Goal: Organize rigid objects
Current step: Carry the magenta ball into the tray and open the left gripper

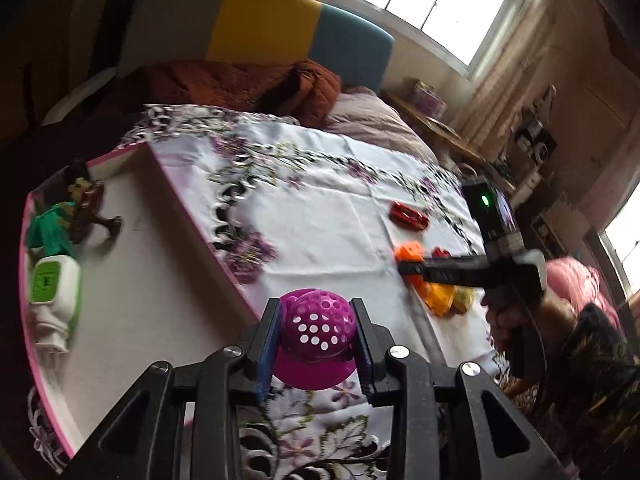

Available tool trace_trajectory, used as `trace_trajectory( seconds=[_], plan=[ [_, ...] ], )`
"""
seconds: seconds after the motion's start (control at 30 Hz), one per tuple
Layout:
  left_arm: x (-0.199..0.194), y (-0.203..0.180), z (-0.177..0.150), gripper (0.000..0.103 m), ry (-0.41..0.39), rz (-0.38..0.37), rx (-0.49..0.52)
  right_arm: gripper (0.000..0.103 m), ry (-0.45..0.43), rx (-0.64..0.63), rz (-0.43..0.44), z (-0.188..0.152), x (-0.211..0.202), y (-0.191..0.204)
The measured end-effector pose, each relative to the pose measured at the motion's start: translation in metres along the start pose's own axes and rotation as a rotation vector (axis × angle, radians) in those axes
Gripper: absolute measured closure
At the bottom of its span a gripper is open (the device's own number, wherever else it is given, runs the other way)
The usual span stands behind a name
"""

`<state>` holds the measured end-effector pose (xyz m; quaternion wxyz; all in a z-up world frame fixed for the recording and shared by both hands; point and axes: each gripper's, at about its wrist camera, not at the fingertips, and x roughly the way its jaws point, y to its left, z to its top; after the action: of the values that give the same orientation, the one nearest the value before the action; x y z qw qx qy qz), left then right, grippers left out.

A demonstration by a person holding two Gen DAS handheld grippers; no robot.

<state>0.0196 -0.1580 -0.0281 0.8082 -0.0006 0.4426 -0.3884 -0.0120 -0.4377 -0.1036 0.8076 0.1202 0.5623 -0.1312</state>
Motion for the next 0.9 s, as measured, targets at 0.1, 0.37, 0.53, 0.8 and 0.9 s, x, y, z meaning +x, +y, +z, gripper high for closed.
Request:
trace_trajectory(
  seconds=[0.1,0.37,0.53,0.8,0.9],
  plan=[
    [-0.006,0.028,0.005,0.07,-0.02,0.034,-0.074,0.075,-0.004,-0.022,-0.018,-0.001,0.0,0.003],
    [-0.002,0.092,0.012,0.07,-0.012,0.115,-0.217,0.076,-0.01,-0.047,-0.036,0.0,-0.001,0.004],
    [0.013,0.104,0.028,0.07,0.001,0.14,-0.221,0.076,-0.01,-0.048,-0.035,0.0,-0.001,0.005],
    [0.057,0.116,0.054,0.07,0.057,0.21,-0.191,0.076,-0.012,-0.055,-0.04,0.001,-0.002,0.005],
    [0.073,0.123,0.062,0.07,0.084,0.247,-0.19,0.076,-0.012,-0.056,-0.04,0.001,-0.002,0.005]
  ],
)
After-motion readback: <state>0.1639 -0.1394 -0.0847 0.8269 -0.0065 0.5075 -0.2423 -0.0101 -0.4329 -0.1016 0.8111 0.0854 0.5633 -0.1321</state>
